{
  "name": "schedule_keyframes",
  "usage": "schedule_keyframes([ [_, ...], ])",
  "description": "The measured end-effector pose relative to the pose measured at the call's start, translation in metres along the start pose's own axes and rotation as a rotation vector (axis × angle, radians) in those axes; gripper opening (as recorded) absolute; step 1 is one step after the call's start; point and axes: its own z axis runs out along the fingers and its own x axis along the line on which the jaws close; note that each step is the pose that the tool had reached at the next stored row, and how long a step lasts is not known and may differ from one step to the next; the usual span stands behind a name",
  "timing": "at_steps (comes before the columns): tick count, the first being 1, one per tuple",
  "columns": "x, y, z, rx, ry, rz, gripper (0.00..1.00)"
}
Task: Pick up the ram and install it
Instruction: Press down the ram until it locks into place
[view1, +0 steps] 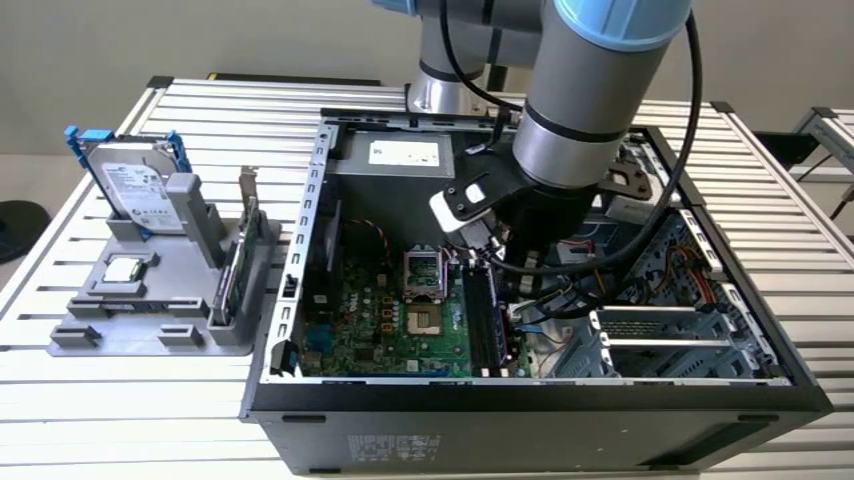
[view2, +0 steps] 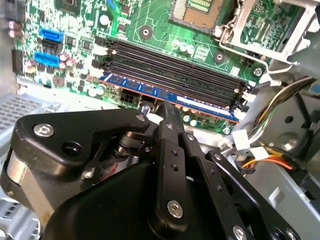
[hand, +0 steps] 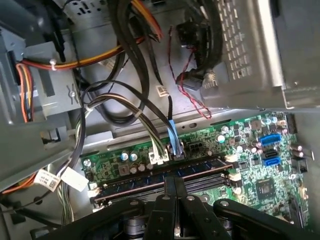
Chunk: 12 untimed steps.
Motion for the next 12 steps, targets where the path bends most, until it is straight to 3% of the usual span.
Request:
schedule_keyframes([
  [12,0.0029,-0.0007,-0.0001,-0.0084,-0.0004,-0.149,0.0],
])
